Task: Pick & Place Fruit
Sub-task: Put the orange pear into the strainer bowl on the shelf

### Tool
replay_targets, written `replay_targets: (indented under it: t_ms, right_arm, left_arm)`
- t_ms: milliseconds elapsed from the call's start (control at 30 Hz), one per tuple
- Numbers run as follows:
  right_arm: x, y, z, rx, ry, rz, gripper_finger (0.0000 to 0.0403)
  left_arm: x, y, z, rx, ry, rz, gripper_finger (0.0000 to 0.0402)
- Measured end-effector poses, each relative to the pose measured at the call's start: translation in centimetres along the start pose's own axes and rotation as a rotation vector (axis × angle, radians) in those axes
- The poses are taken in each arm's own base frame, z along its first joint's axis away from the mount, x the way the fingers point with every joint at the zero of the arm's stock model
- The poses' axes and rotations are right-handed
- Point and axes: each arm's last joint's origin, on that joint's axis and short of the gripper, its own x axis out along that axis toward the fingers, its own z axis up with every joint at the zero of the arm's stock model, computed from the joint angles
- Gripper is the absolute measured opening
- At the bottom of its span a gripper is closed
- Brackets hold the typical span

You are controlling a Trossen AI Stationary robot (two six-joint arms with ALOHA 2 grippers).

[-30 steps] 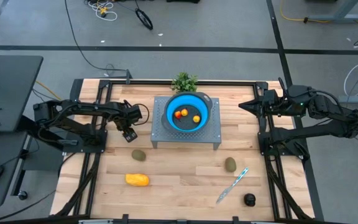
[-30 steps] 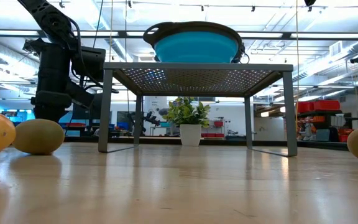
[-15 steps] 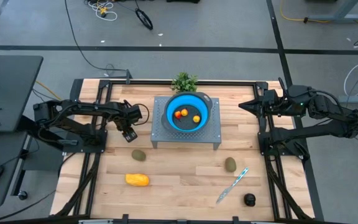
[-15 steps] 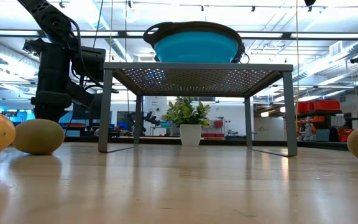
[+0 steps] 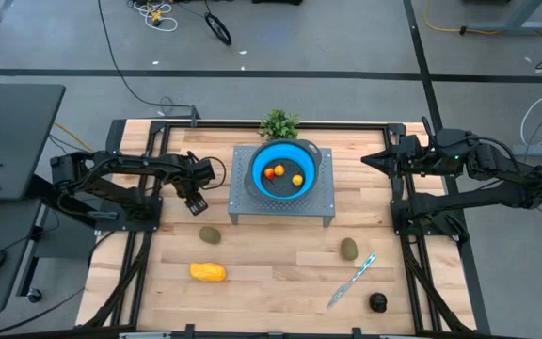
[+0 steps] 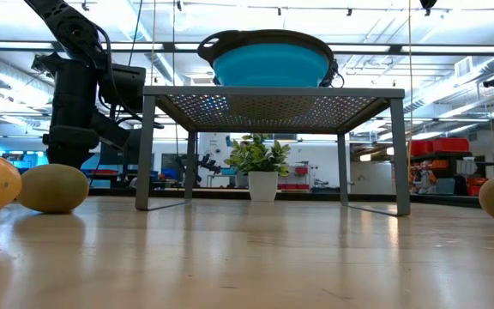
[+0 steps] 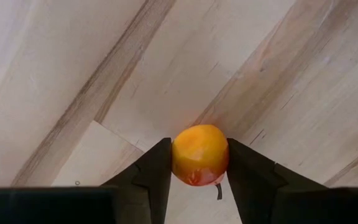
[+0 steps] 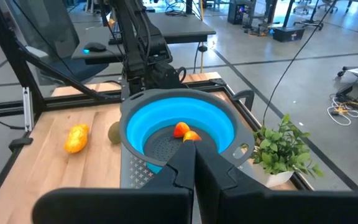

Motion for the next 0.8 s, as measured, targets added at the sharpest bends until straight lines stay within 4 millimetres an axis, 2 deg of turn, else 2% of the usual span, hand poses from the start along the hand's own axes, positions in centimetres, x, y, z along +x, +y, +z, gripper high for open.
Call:
replay_targets:
  t_ms: [800]
  right_arm:
    - [0.0, 0.0, 0.0, 0.000, 0.000, 0.000, 0.0007]
  left_arm:
    - [-1.3, -0.2, 0.7, 0.024, 0.006, -0.018, 0.0136]
